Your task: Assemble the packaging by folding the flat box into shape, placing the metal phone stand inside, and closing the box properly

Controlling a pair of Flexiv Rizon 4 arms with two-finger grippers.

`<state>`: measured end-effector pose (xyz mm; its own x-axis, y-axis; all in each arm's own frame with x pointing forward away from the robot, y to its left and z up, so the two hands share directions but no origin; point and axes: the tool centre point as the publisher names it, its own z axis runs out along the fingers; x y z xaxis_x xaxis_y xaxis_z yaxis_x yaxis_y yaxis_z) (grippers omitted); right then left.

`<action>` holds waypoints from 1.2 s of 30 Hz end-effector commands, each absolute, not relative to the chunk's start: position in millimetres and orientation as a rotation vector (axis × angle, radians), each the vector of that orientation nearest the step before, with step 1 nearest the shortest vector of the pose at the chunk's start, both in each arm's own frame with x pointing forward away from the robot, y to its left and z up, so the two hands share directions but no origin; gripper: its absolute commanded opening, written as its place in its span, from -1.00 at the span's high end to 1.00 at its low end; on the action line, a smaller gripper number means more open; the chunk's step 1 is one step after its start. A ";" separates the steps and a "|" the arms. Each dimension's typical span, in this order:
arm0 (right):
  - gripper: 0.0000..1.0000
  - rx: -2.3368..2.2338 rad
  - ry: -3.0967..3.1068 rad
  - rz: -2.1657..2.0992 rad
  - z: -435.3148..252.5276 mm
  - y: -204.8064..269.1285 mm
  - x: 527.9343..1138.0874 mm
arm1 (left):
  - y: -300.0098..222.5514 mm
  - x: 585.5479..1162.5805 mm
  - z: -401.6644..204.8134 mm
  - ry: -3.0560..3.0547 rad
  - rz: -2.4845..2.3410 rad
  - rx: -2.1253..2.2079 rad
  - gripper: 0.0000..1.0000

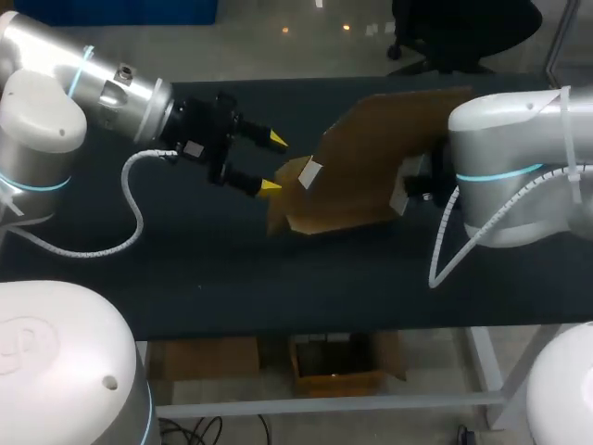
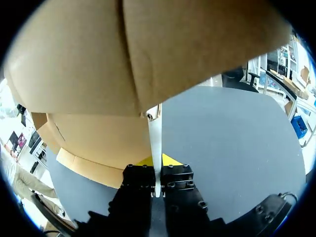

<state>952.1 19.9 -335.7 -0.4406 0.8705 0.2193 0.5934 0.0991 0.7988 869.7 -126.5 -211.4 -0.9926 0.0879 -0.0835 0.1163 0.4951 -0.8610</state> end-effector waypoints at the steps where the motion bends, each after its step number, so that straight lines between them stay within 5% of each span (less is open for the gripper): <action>1: 1.00 1.375 2.549 1.446 -329.7 12.9 957.9 | -115.8 862.4 -207.9 2.710 -1.509 0.176 -1.00; 36: 1.00 1.463 3.124 0.854 -325.1 25.4 972.6 | -79.4 863.4 -227.0 2.900 -1.387 0.216 -1.00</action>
<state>967.6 23.9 -326.5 -0.5937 0.5987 0.5377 0.8002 0.3684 0.4733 861.6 -80.4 -227.0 -0.9887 0.1498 0.0106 0.0857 0.6207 -0.7793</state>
